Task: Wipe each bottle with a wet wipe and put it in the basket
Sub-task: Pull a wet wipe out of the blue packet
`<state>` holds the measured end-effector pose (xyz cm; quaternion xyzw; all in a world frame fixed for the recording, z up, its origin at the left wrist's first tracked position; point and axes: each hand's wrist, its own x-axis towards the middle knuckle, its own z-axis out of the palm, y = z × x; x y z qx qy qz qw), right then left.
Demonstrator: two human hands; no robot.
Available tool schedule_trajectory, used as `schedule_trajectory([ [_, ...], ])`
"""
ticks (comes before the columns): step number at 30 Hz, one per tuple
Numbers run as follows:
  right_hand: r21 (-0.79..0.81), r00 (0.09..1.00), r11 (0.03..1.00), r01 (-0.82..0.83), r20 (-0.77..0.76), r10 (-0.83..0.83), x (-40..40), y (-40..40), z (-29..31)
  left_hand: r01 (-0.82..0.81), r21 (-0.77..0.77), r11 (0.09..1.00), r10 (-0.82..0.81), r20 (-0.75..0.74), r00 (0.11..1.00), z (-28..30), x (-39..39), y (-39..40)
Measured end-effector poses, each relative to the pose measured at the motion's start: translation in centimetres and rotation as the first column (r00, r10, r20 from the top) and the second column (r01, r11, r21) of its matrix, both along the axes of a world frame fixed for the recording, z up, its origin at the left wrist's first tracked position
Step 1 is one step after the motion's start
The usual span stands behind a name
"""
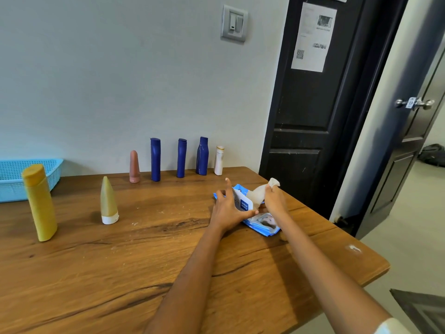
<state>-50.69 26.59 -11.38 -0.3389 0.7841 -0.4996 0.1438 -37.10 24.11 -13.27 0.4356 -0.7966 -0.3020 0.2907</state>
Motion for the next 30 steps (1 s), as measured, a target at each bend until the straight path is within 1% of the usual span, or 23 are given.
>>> schedule_trajectory([
  [2,0.045,0.998,0.999,-0.02,-0.064,0.023,0.5,-0.3,0.3,-0.002,-0.008,1.0,0.002,-0.008,1.0,0.0,0.0,0.0],
  [4,0.081,0.994,0.996,-0.039,-0.095,0.046,1.0,-0.4,0.8,-0.002,-0.015,1.0,0.002,-0.012,1.0,-0.1,0.1,0.1],
  [8,0.062,0.998,0.996,-0.058,-0.003,0.059,1.3,-0.7,1.1,-0.016,-0.008,1.0,0.016,-0.06,0.998,0.0,0.1,0.1],
  [10,0.006,0.999,1.0,-0.024,0.036,0.023,1.0,-0.7,1.2,-0.017,-0.006,1.0,0.016,-0.067,0.998,0.0,0.1,0.1],
  [13,-0.21,0.969,0.974,0.079,0.246,-0.025,0.2,-0.3,1.7,-0.021,-0.023,1.0,0.02,-0.046,0.999,-0.1,0.0,0.1],
  [15,-0.307,0.944,0.937,0.168,0.323,-0.064,-0.6,0.1,2.3,-0.018,-0.034,0.999,0.017,-0.008,1.0,-0.2,-0.1,-0.1],
  [17,-0.348,0.929,0.912,0.218,0.359,-0.086,-1.5,0.2,2.6,-0.002,-0.053,0.999,0.005,0.058,0.998,-0.2,-0.3,-0.3],
  [19,-0.351,0.915,0.907,0.232,0.394,-0.082,-1.9,0.1,2.9,0.026,-0.075,0.997,-0.015,0.144,0.989,-0.3,-0.4,-0.4],
  [22,-0.304,0.912,0.931,0.202,0.405,-0.066,-1.7,-0.1,3.0,0.071,-0.147,0.987,-0.03,0.26,0.965,-0.4,-0.6,-0.3],
  [23,-0.284,0.925,0.943,0.172,0.375,-0.056,-1.5,-0.1,3.0,0.081,-0.175,0.981,-0.028,0.287,0.958,-0.4,-0.6,-0.2],
  [24,-0.247,0.95,0.961,0.126,0.309,-0.045,-1.2,-0.2,2.9,0.09,-0.202,0.975,-0.024,0.309,0.951,-0.5,-0.6,-0.2],
  [26,-0.083,0.996,0.997,-0.001,0.091,0.009,-0.7,-0.1,2.7,0.105,-0.243,0.964,-0.015,0.343,0.939,-0.5,-0.6,-0.3],
  [27,0.027,0.998,0.998,-0.062,-0.031,0.063,-0.5,0.0,2.5,0.111,-0.255,0.961,-0.012,0.362,0.932,-0.6,-0.6,-0.3],
  [29,0.248,0.954,0.956,-0.158,-0.211,0.212,-0.2,-0.1,2.3,0.121,-0.261,0.958,-0.005,0.407,0.914,-0.6,-0.6,-0.4],
  [30,0.344,0.925,0.921,-0.183,-0.257,0.28,-0.1,-0.1,2.3,0.123,-0.26,0.958,-0.001,0.425,0.905,-0.7,-0.7,-0.4],
])
